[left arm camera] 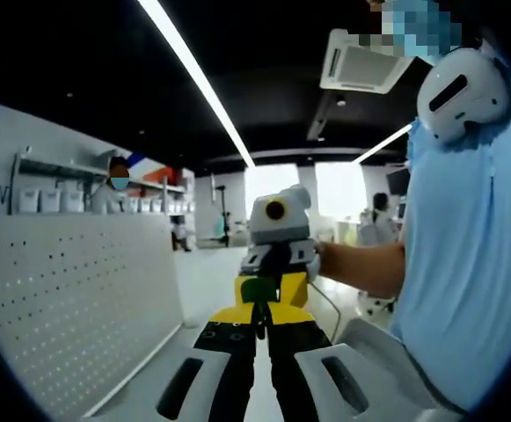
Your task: Insert the hook assembly into the mounting plate slot until the hook locks in place.
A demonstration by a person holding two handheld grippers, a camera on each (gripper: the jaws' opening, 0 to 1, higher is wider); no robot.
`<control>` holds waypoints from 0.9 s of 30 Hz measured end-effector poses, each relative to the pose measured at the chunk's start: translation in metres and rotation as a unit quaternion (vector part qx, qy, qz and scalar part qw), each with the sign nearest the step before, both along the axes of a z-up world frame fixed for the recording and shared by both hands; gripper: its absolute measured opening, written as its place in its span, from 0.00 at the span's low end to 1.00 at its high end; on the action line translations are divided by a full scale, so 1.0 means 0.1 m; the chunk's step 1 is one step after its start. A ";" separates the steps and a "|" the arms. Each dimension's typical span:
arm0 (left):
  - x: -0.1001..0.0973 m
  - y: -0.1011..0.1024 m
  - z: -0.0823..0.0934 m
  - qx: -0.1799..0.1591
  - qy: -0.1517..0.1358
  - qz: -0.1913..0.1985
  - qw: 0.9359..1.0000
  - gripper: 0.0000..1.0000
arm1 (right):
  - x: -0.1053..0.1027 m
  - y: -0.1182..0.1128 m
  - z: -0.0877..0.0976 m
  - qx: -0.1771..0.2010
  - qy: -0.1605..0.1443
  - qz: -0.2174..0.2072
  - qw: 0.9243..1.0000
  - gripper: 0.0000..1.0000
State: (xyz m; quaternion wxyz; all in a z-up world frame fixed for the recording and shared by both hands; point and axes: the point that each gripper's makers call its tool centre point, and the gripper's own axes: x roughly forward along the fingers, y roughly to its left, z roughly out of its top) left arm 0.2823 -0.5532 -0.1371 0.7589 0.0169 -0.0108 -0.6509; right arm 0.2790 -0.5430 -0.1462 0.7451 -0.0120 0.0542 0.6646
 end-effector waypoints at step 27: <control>0.15 0.07 -0.18 0.009 0.014 0.022 1.000 0.03 | 0.16 0.01 -0.17 -0.016 0.002 -0.012 1.000 0.16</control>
